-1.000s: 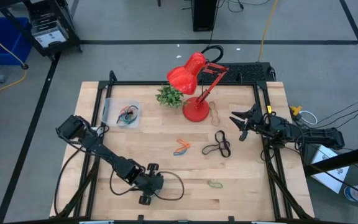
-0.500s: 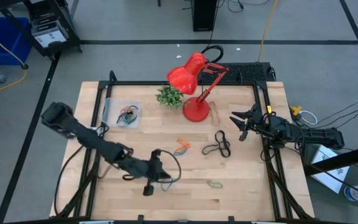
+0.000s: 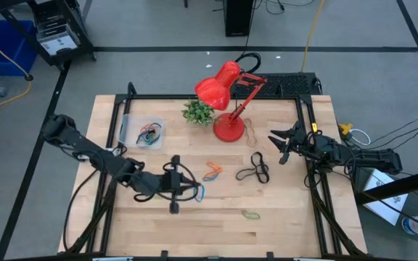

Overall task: Pick and place rubber bands into bin
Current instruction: Put the blue rubber band into the transparent bin

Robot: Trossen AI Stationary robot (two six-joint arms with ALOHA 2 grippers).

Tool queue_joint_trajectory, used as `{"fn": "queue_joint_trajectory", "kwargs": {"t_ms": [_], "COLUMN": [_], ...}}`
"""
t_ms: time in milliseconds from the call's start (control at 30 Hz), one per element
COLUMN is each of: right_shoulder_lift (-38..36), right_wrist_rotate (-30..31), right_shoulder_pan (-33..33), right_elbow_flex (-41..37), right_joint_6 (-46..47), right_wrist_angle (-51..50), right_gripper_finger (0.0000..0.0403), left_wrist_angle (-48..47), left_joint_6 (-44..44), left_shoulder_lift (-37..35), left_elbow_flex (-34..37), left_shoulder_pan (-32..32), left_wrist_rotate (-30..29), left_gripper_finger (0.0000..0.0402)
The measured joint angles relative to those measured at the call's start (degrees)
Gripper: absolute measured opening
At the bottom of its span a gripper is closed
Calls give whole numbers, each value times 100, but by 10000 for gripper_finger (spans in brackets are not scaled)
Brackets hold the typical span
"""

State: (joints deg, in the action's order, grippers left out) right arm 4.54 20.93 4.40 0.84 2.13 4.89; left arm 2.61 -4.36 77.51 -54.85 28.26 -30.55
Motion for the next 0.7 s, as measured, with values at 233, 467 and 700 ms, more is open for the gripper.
{"fn": "queue_joint_trajectory", "kwargs": {"t_ms": [233,467,700], "right_shoulder_lift": [0,0,0], "right_wrist_rotate": [-2,-2,-2], "right_shoulder_pan": [2,0,2], "right_elbow_flex": [-2,0,0], "right_joint_6": [11,2,0], "right_wrist_angle": [0,0,0], "right_gripper_finger": [114,114,114], "left_wrist_angle": [-2390,-5121,-7158], "left_joint_6": [-1373,-3374,-4894], "left_shoulder_lift": [-726,-1495,-1820], "left_elbow_flex": [0,0,0], "left_shoulder_pan": [-245,-807,-1832], "left_wrist_rotate": [-1991,-2889,-2909], "left_gripper_finger": [1,1,1]}}
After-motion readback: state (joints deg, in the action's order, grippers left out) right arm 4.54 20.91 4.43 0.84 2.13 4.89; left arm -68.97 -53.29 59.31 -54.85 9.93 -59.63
